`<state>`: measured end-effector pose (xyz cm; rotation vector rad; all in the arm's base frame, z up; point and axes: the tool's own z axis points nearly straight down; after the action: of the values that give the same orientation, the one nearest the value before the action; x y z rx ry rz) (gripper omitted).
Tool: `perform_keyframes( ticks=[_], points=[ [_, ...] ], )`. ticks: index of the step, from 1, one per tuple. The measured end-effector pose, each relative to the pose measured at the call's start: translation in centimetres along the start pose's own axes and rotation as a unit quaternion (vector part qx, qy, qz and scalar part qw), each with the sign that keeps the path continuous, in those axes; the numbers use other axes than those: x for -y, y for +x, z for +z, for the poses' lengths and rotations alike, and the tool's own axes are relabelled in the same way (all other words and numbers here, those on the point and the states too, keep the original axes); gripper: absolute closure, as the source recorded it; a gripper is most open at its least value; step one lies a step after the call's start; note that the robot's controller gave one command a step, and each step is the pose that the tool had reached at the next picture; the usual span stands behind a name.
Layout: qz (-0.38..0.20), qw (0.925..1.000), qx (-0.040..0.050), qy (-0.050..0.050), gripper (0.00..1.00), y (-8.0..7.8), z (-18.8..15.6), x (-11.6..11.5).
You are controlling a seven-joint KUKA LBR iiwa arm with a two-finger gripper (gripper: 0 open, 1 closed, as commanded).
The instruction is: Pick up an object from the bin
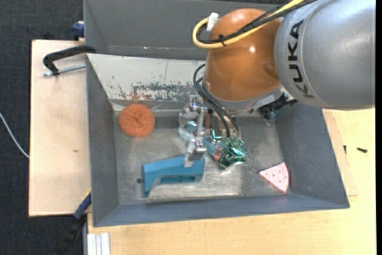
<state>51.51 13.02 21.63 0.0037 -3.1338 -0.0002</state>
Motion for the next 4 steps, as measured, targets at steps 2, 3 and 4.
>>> perform_keyframes(
  ticks=[2, 3, 4],
  points=[
    [-0.033, 0.9994, 0.0069, -0.001, 0.00, 0.1, 3.1, 0.7],
    [-0.026, 0.9996, 0.0062, -0.001, 0.00, 0.3, 9.0, 1.6],
    [-0.051, 0.9987, 0.0020, 0.000, 0.00, 1.2, 12.7, 2.5]
  ],
)
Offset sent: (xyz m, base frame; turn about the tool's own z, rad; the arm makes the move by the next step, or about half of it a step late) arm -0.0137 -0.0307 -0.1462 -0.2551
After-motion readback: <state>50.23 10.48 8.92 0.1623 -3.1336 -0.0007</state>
